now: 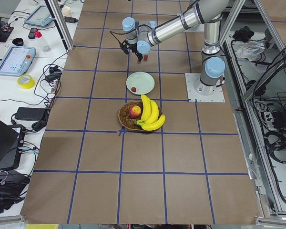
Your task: Collect all strawberries into plate
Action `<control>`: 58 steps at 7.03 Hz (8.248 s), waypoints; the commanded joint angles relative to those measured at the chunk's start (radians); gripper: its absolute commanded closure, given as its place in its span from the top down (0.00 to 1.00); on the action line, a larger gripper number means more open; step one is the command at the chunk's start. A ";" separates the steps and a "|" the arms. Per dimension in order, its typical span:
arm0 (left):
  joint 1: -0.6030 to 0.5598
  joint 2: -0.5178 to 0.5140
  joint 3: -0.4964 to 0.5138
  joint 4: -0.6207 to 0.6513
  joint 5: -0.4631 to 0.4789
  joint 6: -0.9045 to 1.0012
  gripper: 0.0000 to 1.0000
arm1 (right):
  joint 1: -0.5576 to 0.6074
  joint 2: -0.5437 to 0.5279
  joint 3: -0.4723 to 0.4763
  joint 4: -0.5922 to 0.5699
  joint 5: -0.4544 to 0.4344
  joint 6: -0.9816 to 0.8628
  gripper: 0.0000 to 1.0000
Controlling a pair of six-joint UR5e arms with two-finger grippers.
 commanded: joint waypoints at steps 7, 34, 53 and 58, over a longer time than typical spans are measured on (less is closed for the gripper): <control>-0.039 -0.066 -0.013 0.007 -0.024 -0.046 0.00 | -0.002 -0.001 0.015 -0.008 -0.059 -0.009 1.00; -0.079 -0.011 -0.076 0.047 -0.075 -0.074 0.00 | -0.002 0.001 0.004 -0.008 -0.061 -0.003 1.00; 0.173 0.323 0.366 -0.479 0.147 0.655 1.00 | -0.002 -0.002 0.015 0.001 -0.071 -0.003 1.00; 0.156 0.317 0.323 -0.478 0.166 0.767 1.00 | -0.002 0.001 0.018 -0.008 -0.065 -0.004 1.00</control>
